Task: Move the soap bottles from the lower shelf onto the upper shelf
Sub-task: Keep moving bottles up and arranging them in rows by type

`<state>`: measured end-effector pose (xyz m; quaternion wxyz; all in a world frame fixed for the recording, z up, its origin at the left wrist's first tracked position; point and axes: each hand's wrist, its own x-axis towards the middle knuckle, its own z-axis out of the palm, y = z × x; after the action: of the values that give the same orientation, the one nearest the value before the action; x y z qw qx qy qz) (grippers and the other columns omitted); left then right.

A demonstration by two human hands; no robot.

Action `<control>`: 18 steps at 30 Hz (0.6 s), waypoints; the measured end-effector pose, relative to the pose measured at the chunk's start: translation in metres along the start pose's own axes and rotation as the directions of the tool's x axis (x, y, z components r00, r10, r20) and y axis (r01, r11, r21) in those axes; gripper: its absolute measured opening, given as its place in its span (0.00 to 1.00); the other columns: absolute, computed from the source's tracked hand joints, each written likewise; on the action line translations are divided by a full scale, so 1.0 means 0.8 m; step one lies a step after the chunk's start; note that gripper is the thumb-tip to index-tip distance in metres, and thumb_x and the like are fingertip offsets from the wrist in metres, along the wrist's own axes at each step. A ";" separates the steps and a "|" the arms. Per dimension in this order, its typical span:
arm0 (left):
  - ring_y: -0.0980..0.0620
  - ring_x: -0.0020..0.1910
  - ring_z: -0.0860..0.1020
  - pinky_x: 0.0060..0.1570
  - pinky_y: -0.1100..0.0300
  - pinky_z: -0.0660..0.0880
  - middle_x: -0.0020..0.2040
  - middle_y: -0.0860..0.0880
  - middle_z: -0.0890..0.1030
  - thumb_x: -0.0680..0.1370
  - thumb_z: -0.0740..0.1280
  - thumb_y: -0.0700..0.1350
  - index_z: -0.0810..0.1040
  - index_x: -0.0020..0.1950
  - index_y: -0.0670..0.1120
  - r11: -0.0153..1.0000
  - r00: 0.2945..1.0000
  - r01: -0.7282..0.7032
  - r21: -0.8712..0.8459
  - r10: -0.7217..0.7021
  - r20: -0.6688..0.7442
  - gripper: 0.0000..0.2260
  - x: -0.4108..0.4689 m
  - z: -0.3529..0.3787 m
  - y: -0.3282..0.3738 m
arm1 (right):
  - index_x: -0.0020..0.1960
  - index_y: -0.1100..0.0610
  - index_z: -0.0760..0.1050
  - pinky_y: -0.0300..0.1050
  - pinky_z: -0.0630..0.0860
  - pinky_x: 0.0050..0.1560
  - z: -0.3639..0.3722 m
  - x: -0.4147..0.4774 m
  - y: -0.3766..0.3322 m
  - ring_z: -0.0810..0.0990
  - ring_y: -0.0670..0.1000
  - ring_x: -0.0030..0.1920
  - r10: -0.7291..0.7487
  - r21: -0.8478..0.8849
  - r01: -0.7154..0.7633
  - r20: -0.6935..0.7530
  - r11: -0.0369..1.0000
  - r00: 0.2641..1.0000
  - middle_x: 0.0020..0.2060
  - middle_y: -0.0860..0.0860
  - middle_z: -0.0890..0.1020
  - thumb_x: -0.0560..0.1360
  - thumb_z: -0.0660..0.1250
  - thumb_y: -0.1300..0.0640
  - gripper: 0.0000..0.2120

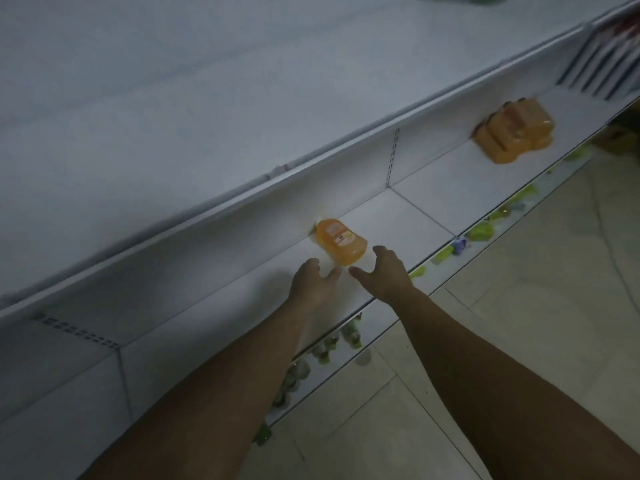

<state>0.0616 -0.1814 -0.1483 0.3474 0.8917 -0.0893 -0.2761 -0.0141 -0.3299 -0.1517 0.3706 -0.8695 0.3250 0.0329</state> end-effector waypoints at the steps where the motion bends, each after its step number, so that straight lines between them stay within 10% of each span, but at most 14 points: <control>1: 0.42 0.72 0.73 0.69 0.50 0.73 0.75 0.42 0.73 0.81 0.66 0.59 0.67 0.78 0.41 0.999 1.000 0.027 -0.029 -0.028 -0.009 0.32 0.027 0.011 0.003 | 0.77 0.60 0.63 0.56 0.71 0.70 0.006 0.027 0.008 0.70 0.63 0.72 0.013 -0.002 -0.013 0.003 1.000 1.000 0.71 0.61 0.71 0.75 0.72 0.40 0.40; 7: 0.41 0.55 0.83 0.57 0.45 0.83 0.59 0.41 0.83 0.72 0.73 0.60 0.76 0.67 0.39 0.874 0.962 0.258 -0.411 -0.272 0.025 0.32 0.158 0.060 -0.015 | 0.75 0.59 0.64 0.57 0.72 0.69 0.046 0.148 0.040 0.71 0.64 0.70 0.026 0.004 -0.026 0.026 1.000 0.999 0.69 0.60 0.72 0.76 0.71 0.43 0.35; 18: 0.40 0.49 0.85 0.53 0.42 0.83 0.50 0.40 0.86 0.75 0.75 0.35 0.83 0.57 0.39 0.710 0.971 0.236 -0.664 -0.200 0.130 0.11 0.178 0.089 -0.007 | 0.64 0.61 0.75 0.45 0.73 0.52 0.098 0.194 0.061 0.77 0.61 0.59 0.154 0.139 -0.158 0.039 0.978 0.987 0.62 0.60 0.76 0.77 0.68 0.48 0.22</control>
<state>0.1403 -0.2674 -0.2563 0.6093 0.7022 0.1141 -0.3502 0.0939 -0.3865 -0.2851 0.4321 -0.8123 0.3883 0.0511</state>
